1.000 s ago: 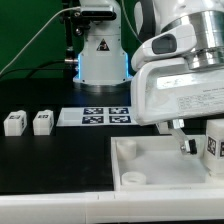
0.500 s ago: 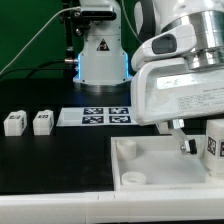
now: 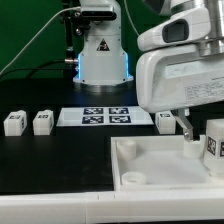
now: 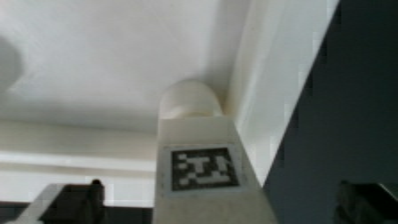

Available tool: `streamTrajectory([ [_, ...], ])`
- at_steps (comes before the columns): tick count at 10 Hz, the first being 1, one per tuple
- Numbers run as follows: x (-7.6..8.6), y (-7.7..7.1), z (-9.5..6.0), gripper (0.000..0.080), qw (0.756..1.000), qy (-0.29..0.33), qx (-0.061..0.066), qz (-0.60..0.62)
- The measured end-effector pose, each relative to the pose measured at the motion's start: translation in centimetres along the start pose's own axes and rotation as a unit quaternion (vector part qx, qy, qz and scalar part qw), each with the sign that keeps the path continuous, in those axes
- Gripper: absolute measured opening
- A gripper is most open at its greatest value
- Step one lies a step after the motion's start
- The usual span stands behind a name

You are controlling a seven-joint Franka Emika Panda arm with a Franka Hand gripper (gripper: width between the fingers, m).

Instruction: Assemble one leg

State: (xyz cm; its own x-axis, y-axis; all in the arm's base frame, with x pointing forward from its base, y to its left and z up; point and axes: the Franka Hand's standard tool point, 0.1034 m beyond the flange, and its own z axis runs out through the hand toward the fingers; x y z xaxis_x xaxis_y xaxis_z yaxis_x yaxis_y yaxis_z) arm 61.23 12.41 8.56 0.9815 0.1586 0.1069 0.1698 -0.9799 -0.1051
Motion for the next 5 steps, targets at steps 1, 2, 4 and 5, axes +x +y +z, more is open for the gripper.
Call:
streamTrajectory([
  [1,0.14,-0.06,0.23,0.0649,0.999,-0.041,0.006,0.0],
  [2,0.02,-0.05,0.63,0.0649,0.998,-0.069,0.009,0.001],
  [4,0.78,0.02,0.57,0.0649,0.995,-0.101,0.015,0.001],
  [5,0.89,0.14,0.63,0.0649,0.995,-0.097,0.014,0.001],
])
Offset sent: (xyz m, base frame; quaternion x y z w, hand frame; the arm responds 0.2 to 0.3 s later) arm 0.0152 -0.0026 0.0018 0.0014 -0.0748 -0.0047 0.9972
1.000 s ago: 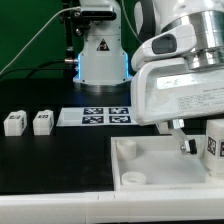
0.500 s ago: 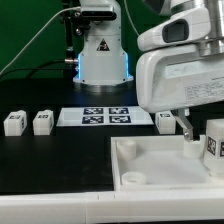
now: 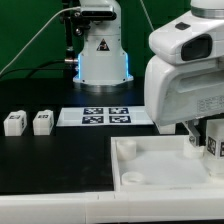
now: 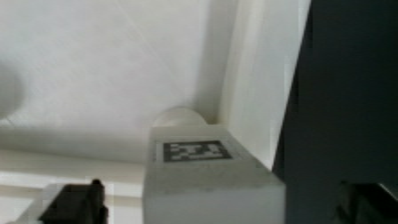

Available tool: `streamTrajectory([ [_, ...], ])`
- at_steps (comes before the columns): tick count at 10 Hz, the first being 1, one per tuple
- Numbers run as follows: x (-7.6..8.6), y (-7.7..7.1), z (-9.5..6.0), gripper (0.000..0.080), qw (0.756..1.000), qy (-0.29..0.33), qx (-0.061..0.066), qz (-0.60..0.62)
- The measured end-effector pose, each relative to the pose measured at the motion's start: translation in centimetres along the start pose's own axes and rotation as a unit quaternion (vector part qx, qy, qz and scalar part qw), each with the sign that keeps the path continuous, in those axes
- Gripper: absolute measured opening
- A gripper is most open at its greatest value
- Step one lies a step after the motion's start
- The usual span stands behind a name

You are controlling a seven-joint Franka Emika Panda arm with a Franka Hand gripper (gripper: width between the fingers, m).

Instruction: Assemble one leg

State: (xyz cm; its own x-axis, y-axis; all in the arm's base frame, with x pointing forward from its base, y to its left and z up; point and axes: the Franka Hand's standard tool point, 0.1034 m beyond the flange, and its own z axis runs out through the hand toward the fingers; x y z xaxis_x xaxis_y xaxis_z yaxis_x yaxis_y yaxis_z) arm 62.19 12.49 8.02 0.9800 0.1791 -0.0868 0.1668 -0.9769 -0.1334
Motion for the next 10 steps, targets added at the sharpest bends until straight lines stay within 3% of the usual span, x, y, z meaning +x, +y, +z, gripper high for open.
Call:
streamTrajectory([
  [4,0.45,-0.09,0.08,0.0649,1.0,0.016,-0.002,0.004],
  [6,0.45,-0.08,0.09,0.0367,1.0,0.016,-0.002,0.004],
  [7,0.44,0.47,0.07,0.0298,1.0,0.016,-0.007,0.004],
  [10,0.45,0.58,0.16,0.0298,0.999,0.016,-0.005,0.029],
])
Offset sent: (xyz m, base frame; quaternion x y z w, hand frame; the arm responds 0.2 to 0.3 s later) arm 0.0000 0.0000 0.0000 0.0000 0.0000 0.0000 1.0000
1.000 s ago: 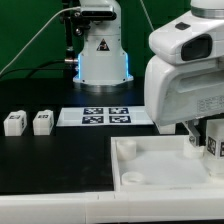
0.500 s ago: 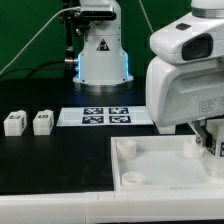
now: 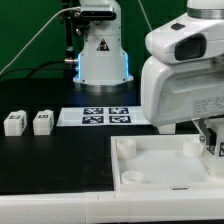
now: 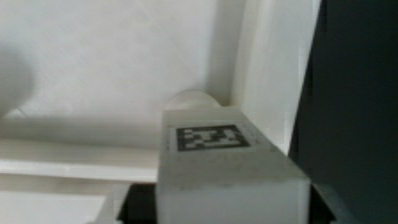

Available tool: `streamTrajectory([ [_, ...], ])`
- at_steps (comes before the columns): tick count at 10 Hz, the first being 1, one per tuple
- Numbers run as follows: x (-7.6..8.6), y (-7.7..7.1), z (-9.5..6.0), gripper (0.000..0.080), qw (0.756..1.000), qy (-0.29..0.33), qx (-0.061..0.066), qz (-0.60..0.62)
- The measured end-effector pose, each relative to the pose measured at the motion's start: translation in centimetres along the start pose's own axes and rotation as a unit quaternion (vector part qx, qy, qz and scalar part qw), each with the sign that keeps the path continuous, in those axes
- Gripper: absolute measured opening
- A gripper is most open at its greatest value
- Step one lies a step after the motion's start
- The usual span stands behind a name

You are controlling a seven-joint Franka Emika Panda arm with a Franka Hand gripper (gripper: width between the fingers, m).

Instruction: Assemble one leg

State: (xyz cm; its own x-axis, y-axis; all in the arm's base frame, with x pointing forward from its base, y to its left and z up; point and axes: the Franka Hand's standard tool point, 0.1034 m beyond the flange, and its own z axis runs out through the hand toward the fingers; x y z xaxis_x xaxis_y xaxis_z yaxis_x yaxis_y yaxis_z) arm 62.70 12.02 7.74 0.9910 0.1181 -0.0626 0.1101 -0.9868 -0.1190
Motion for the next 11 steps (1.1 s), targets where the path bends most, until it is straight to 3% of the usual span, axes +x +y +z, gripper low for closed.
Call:
streamTrajectory([
  [3,0.54,0.45,0.05,0.0298,0.973,0.02,0.018,0.23],
  [8,0.44,0.44,0.03,0.0298,0.898,0.03,0.026,0.438],
  [9,0.51,0.49,0.07,0.0298,0.859,0.031,0.037,0.51],
  [11,0.49,0.75,0.16,0.0298,0.755,0.047,0.078,0.649],
])
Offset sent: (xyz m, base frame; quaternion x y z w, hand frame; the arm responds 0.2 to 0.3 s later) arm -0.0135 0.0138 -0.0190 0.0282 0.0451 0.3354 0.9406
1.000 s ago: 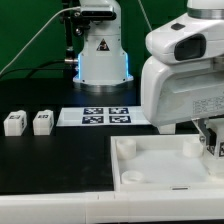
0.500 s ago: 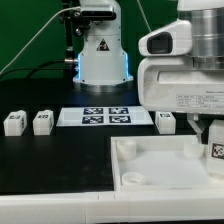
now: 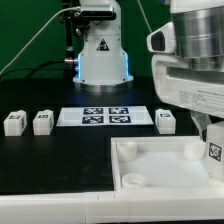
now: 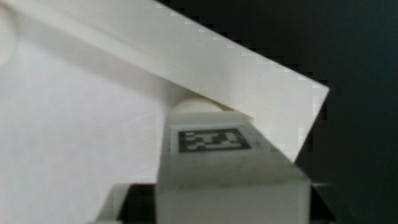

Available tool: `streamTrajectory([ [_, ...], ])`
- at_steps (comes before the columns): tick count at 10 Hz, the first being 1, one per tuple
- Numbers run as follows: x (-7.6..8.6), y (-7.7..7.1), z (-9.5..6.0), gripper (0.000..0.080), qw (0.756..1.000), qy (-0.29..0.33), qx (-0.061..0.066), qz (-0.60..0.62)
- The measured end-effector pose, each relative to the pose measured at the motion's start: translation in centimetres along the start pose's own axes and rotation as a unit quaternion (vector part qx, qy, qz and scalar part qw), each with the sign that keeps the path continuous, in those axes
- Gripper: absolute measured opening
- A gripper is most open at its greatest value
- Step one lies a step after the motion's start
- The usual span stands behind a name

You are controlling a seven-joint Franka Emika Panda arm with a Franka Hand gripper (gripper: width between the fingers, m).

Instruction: Assemble one leg

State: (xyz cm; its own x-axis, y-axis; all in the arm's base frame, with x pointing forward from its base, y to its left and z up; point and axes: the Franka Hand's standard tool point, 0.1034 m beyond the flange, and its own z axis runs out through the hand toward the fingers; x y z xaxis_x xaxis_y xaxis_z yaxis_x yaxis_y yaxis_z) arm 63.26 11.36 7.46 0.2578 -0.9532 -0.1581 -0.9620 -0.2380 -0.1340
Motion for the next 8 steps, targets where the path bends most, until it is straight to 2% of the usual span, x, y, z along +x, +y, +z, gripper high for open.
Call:
streamTrajectory([
  [1,-0.1,0.2,0.0,0.0298,0.997,-0.005,0.015,0.081],
  [3,-0.7,0.1,0.1,0.0298,0.989,-0.012,0.019,0.144],
  [4,-0.7,0.1,0.1,0.0398,0.992,-0.012,0.019,0.127],
  [5,-0.8,0.1,0.1,0.0398,0.993,-0.012,0.02,0.116],
  [6,-0.9,0.2,0.3,0.0535,0.998,-0.01,0.019,0.061],
  [7,-1.3,0.3,0.7,0.0617,1.0,-0.01,0.015,-0.009],
  [8,-2.0,0.4,0.8,0.0617,0.996,-0.008,0.007,-0.085],
])
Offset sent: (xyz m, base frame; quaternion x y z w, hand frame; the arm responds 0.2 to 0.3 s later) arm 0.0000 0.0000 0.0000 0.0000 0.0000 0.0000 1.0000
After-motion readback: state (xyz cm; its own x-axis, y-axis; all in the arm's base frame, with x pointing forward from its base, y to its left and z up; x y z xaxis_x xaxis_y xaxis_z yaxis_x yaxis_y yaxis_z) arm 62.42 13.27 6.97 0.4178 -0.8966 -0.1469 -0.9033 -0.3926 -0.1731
